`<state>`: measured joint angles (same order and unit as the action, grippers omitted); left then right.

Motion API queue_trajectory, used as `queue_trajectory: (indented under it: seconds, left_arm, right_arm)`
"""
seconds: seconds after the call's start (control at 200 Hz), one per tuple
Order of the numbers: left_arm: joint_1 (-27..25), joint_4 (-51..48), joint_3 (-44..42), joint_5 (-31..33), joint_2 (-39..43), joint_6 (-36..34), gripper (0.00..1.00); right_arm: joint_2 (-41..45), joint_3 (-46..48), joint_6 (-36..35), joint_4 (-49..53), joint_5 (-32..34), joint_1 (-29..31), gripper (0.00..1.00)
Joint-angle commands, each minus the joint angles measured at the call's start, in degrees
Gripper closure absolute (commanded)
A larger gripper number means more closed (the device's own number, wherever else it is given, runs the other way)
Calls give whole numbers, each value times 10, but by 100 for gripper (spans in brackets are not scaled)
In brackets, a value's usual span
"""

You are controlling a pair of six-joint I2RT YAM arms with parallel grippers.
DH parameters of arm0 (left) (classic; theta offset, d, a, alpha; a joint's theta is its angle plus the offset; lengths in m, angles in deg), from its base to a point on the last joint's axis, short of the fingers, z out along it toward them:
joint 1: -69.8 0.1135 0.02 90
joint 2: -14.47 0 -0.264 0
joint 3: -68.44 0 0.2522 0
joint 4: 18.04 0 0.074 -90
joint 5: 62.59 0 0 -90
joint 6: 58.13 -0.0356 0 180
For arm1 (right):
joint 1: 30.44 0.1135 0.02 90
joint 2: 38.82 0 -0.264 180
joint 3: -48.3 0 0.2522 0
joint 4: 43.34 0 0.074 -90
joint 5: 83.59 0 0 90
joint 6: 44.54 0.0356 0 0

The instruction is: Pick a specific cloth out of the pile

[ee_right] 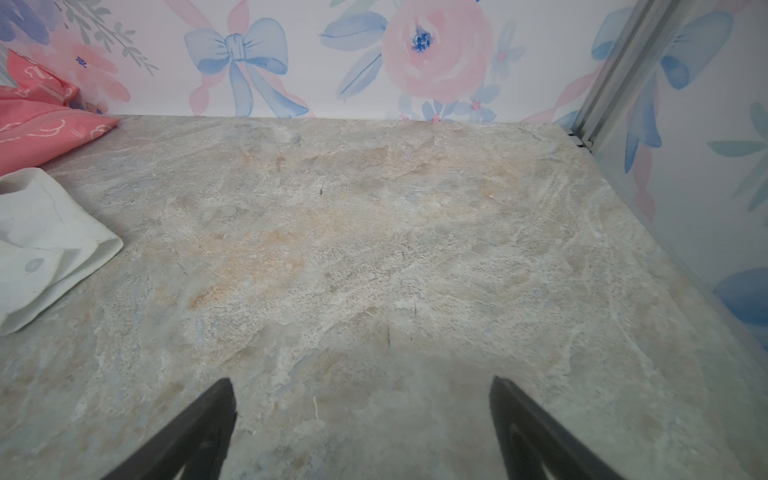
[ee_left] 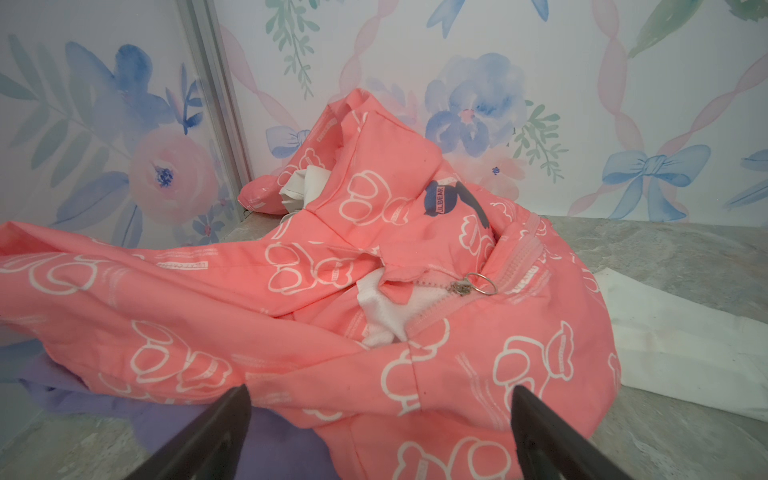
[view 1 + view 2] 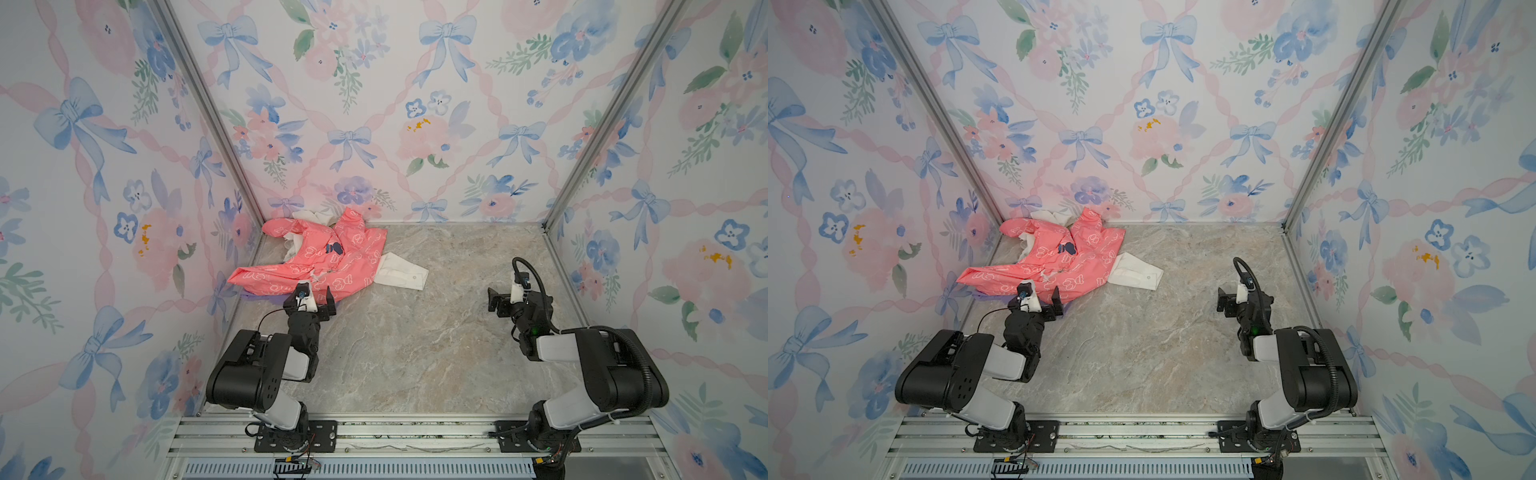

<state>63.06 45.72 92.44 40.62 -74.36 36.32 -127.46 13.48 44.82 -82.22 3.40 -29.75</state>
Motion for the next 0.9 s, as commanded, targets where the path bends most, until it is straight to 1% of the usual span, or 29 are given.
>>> queue_trajectory:
  seconds: [0.0, 0.395, 0.505, 0.575, 0.7, 0.785, 0.895]
  left_arm:
    - [1, -1, 7, 4, -3, -12, 2]
    - [0, -1, 6, 5, 0, -13, 2]
    - [-2, -3, 6, 24, 11, -10, 2]
    - [-8, -22, -3, 42, 50, -11, 2]
    - [-36, -67, -12, 99, 140, -24, 2]
    - [-54, -164, 9, 117, 211, -8, 2]
    - [-75, -279, 44, 145, 286, 41, 2]
  right_arm:
    - [-2, -14, 7, 2, 3, -3, 3]
    - [1, -11, 4, -1, 16, 4, 3]
    - [44, -18, 0, 45, 41, 12, 3]
    - [82, -27, -5, 98, 55, 19, 3]
    - [161, -50, -27, 193, 78, 55, 3]
    - [208, -76, -32, 264, 83, 85, 3]
    - [252, -109, -43, 325, 87, 130, 3]
